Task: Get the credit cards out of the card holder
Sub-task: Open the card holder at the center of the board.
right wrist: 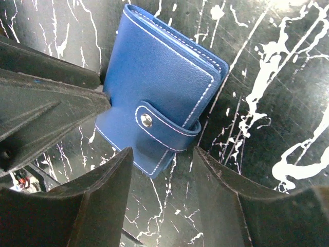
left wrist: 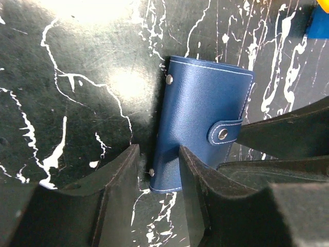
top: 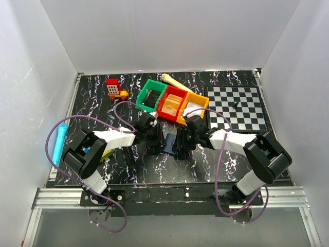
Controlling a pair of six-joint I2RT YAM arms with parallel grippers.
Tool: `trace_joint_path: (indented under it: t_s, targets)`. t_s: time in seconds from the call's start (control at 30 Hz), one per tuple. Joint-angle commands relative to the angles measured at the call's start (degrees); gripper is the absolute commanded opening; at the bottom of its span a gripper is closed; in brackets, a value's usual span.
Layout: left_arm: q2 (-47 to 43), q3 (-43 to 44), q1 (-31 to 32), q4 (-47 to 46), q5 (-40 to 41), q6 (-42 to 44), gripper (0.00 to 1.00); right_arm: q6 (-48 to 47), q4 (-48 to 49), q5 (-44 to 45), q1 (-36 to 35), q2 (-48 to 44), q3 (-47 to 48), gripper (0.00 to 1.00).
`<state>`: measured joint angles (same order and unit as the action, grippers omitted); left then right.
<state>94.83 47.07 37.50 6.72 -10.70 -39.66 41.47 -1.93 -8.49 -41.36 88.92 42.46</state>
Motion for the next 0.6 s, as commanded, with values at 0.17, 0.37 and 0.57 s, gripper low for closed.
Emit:
trace_joint_path:
  t_s: [0.17, 0.37, 0.57]
  targets:
    - [-3.59, -6.19, 1.88, -4.17, -3.36, -2.26, 0.34, -5.96, -2.99, -0.56, -0.38, 2.22, 1.40, 0.53]
    - [-5.97, -9.19, 3.20, -5.49, -3.36, -4.02, 0.33, -6.84, -3.25, -0.12, -0.38, 0.11, -0.88, 0.52]
    - [-8.43, -10.77, 4.34, -5.67, -2.93, -4.73, 0.33, -6.85, -3.16, -0.21, -0.56, -2.79, -3.52, 0.51]
